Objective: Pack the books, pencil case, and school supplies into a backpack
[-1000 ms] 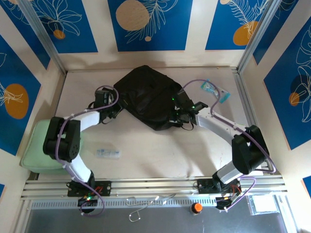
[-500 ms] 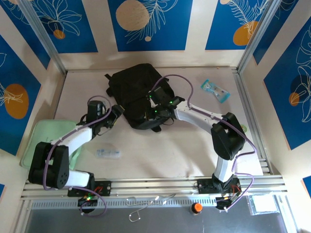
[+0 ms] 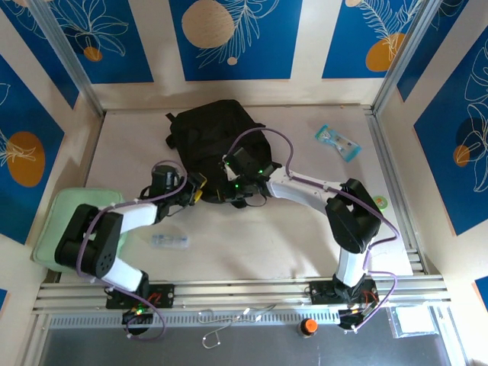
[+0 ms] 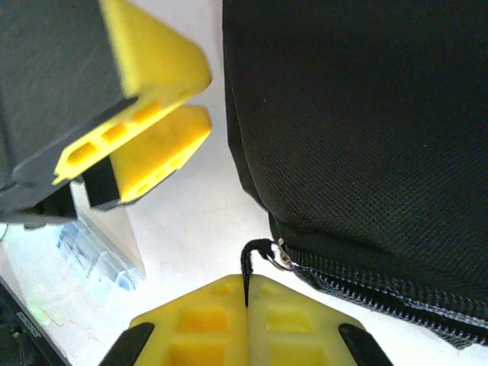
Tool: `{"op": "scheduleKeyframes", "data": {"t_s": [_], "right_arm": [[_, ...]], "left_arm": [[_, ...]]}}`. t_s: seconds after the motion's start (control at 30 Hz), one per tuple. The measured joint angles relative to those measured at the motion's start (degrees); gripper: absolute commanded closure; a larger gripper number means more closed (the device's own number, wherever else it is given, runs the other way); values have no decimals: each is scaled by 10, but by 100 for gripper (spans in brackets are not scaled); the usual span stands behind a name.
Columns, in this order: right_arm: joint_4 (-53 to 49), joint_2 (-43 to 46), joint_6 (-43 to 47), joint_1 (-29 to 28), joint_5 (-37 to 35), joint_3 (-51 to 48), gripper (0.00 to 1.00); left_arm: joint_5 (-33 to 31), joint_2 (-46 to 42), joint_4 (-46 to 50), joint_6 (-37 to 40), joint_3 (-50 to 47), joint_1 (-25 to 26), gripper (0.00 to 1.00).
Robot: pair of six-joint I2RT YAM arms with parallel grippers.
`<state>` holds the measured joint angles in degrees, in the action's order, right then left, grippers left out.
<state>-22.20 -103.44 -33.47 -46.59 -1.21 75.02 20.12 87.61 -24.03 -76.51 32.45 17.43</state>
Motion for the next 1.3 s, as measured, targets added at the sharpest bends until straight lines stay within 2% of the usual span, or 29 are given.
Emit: {"op": "scheduleKeyframes", "data": {"t_s": [0.3,0.53,0.73,0.9,1.3], "right_arm": [[7,14,-16,-3,-3,-24,100],[10,42,-29,-3,-24,-57,100],[24,81,-51,8,-55,-109,100],[35,121,-80,39,-76,-147,100],[-2,132,-125,103,-118,-159,100]], "left_arm": [[0,59,-58,-28,8,3,77],[-2,78,-84,-31,12,3,99],[0,85,-91,-25,12,3,100],[3,85,-89,-15,16,5,100],[4,71,-33,42,38,5,100]]}}
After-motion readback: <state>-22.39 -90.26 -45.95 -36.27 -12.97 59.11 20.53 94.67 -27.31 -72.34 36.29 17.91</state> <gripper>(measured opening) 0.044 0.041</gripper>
